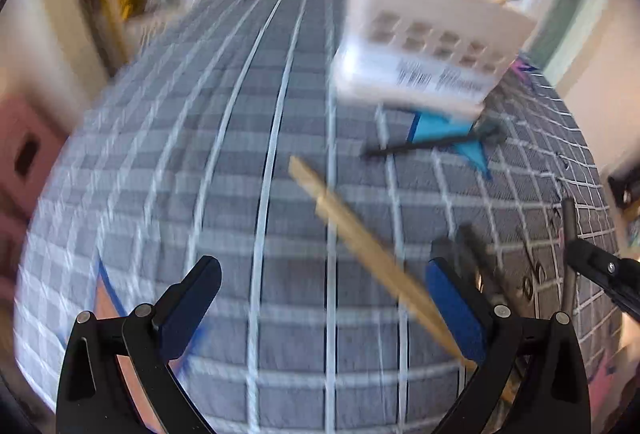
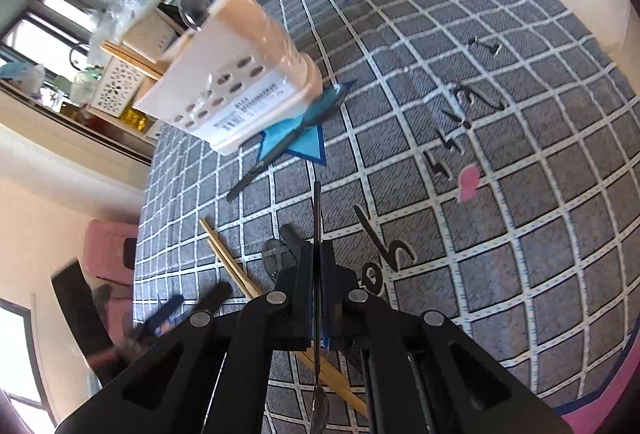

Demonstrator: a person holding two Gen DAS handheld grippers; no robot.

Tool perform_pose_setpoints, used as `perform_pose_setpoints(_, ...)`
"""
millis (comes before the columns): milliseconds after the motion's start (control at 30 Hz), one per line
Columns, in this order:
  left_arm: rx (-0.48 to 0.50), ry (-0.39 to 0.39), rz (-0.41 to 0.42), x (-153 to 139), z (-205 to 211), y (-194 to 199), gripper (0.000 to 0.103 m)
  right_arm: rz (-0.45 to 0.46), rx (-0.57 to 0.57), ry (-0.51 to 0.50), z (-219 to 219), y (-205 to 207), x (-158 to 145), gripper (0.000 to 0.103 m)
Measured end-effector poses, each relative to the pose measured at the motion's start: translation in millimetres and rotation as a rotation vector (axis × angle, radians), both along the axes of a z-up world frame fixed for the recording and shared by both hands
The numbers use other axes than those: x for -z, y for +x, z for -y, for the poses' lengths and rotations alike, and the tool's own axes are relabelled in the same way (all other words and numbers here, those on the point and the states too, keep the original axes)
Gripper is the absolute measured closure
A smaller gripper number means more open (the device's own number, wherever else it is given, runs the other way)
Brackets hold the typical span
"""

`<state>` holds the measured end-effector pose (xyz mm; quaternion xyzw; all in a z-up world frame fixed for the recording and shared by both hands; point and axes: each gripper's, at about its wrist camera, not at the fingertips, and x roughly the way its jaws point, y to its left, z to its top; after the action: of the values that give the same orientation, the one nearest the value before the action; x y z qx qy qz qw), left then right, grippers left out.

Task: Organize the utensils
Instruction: 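Grasp a thin metal utensil with the right tool while the left tool reaches for a spoon, then grasp a dark-handled spoon by its handle with the left tool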

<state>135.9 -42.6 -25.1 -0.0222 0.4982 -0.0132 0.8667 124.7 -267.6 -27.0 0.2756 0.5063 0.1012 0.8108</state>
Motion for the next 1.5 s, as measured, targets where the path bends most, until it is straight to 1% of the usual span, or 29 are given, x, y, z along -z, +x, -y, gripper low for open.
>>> perform_pose_setpoints(67,0.104,0.048,0.025,-3.9,10.6,10.7,0.0,0.018,0.001,0.004,5.8,-2.1,-3.4,0.1)
perform_pose_setpoints(100,0.178,0.079,0.028,-3.7,19.0,17.9,0.0,0.024,0.004,0.01,9.8,-3.7,-4.6,0.1)
perform_pose_setpoints(133,0.22,0.093,0.026,-3.2,24.1,22.5,0.0,0.027,0.007,0.017,13.9,-5.2,-5.3,0.1)
perform_pose_setpoints(200,0.35,0.124,0.03,-1.2,39.8,32.9,0.0,0.03,0.013,0.028,19.6,-8.1,-5.2,0.1)
perform_pose_setpoints(300,0.488,0.169,0.024,4.1,61.0,45.3,0.0,0.032,0.024,0.044,27.4,-13.8,-4.1,0.1)
perform_pose_setpoints(367,0.54,0.2,0.018,9.6,69.1,55.2,0.0,0.033,0.03,0.055,31.1,-16.4,-2.6,0.1)
perform_pose_setpoints(467,0.547,0.197,-0.012,15.1,69.9,71.0,0.0,0.041,0.036,0.07,33.8,-19.6,-1.3,0.1)
perform_pose_setpoints(500,0.55,0.178,-0.038,18.6,68.9,76.2,0.0,0.045,0.035,0.076,34.7,-19.9,-1.0,0.1)
perform_pose_setpoints(567,0.543,0.134,-0.055,20.0,65.8,82.2,0.0,0.051,0.032,0.085,35.1,-20.1,-0.4,0.1)
perform_pose_setpoints(600,0.54,0.103,-0.074,20.2,63.9,86.1,0.003,0.056,0.028,0.092,34.4,-19.5,-0.2,0.1)
perform_pose_setpoints(633,0.542,0.058,-0.093,20.0,62.1,89.1,0.012,0.059,0.025,0.094,33.7,-18.9,-0.2,0.1)
perform_pose_setpoints(667,0.541,0.054,-0.085,20.2,62.4,90.6,0.017,0.062,0.02,0.095,32.5,-18.2,-0.3,0.1)
perform_pose_setpoints(733,0.569,0.046,-0.075,16.3,65.1,87.6,0.054,0.07,0.013,0.096,30.2,-17.3,-0.9,0.1)
perform_pose_setpoints(800,0.603,0.057,-0.09,13.1,69.2,78.2,0.056,0.074,0.008,0.096,28.9,-16.3,-1.4,0.1)
perform_pose_setpoints(900,0.625,0.081,-0.089,12.2,68.3,50.8,0.058,0.082,0.007,0.099,28.9,-16.3,-3.2,0.1)
perform_pose_setpoints(933,0.622,0.08,-0.086,13.1,65.0,42.0,0.059,0.084,0.007,0.098,29.2,-16.3,-3.7,0.1)
perform_pose_setpoints(1000,0.608,0.054,-0.072,5.6,60.0,30.5,0.059,0.086,0.007,0.098,30.1,-15.8,-4.0,0.1)
perform_pose_setpoints(1067,0.598,0.029,-0.052,-4.4,59.1,24.5,0.059,0.086,0.006,0.099,31.0,-14.6,-3.4,0.1)
perform_pose_setpoints(1133,0.574,0.039,-0.021,-13.9,57.1,21.4,0.058,0.086,0.005,0.101,31.6,-13.7,-3.1,0.1)
perform_pose_setpoints(1167,0.553,0.046,-0.021,-17.1,58.6,24.0,0.058,0.087,0.006,0.101,31.6,-13.9,-3.3,0.1)
perform_pose_setpoints(1200,0.54,0.048,-0.025,-18.3,60.5,27.8,0.051,0.089,0.009,0.103,32.0,-14.1,-3.5,0.1)
perform_pose_setpoints(1233,0.53,0.052,-0.024,-18.3,60.7,28.8,0.019,0.092,0.011,0.106,32.4,-14.1,-3.8,0.1)
perform_pose_setpoints(1267,0.518,0.06,-0.013,-18.9,61.3,30.8,0.0,0.094,0.012,0.109,32.6,-14.3,-4.5,0.1)
perform_pose_setpoints(1333,0.496,0.088,0.025,-20.2,61.4,32.1,0.0,0.102,0.013,0.11,33.1,-15.4,-6.0,0.1)
perform_pose_setpoints(1400,0.513,0.105,0.006,-16.7,67.2,36.1,0.0,0.105,0.012,0.109,33.6,-16.4,-6.6,0.1)
perform_pose_setpoints(1500,0.523,0.149,0.007,-7.3,76.7,47.7,0.0,0.104,0.016,0.109,35.5,-16.0,-5.6,0.1)
